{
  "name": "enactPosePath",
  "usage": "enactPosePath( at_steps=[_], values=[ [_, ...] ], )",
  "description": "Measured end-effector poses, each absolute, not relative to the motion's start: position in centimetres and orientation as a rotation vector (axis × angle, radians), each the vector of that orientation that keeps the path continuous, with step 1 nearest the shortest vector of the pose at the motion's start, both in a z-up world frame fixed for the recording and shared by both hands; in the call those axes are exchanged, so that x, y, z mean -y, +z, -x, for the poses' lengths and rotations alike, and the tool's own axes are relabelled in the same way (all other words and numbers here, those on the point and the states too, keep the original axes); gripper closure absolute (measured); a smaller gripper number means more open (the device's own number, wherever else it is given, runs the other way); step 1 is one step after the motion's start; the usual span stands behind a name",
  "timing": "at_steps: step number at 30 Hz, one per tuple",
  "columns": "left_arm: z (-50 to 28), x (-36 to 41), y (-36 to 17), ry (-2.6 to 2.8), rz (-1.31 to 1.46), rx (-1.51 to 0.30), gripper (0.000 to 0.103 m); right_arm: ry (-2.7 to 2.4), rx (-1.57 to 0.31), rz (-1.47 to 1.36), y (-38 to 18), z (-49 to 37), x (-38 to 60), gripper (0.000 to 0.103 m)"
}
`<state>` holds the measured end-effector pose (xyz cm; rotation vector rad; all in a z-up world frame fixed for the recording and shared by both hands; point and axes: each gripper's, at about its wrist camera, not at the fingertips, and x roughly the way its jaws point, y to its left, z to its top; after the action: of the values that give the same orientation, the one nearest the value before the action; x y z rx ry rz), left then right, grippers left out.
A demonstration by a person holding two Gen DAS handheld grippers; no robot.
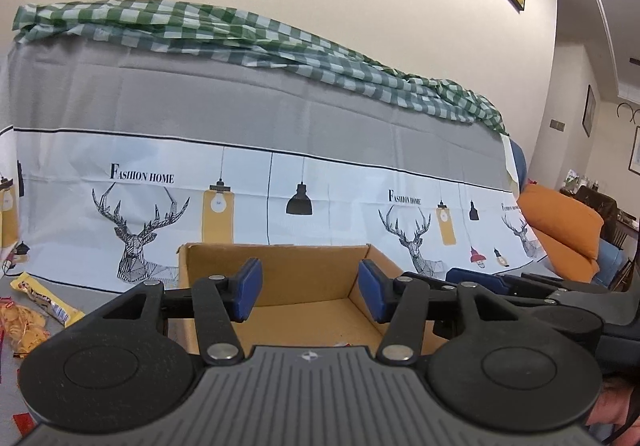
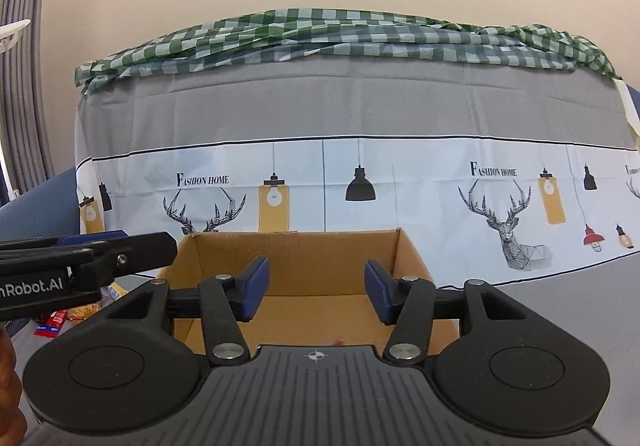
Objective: Organize snacks
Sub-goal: 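Open both grippers to drop the bean bag and silver pouch into the box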
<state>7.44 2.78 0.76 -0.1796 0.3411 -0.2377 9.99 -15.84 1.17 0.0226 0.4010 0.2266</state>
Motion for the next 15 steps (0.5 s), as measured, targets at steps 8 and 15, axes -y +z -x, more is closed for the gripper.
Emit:
enactPosePath(
  at_steps=[8, 15],
  values=[
    [-5.6, -6.3, 0.3, -0.203, 0.128, -0.419, 0.068, 0.250, -0.406, 0.002, 1.0, -9.2, 12.5, 0.042],
    [-6.1, -12.2, 0.1, -0.132, 0.086, -0.590, 0.092, 0.306, -0.430, -0.049, 1.1, -8.0, 8.2, 0.042]
  ],
)
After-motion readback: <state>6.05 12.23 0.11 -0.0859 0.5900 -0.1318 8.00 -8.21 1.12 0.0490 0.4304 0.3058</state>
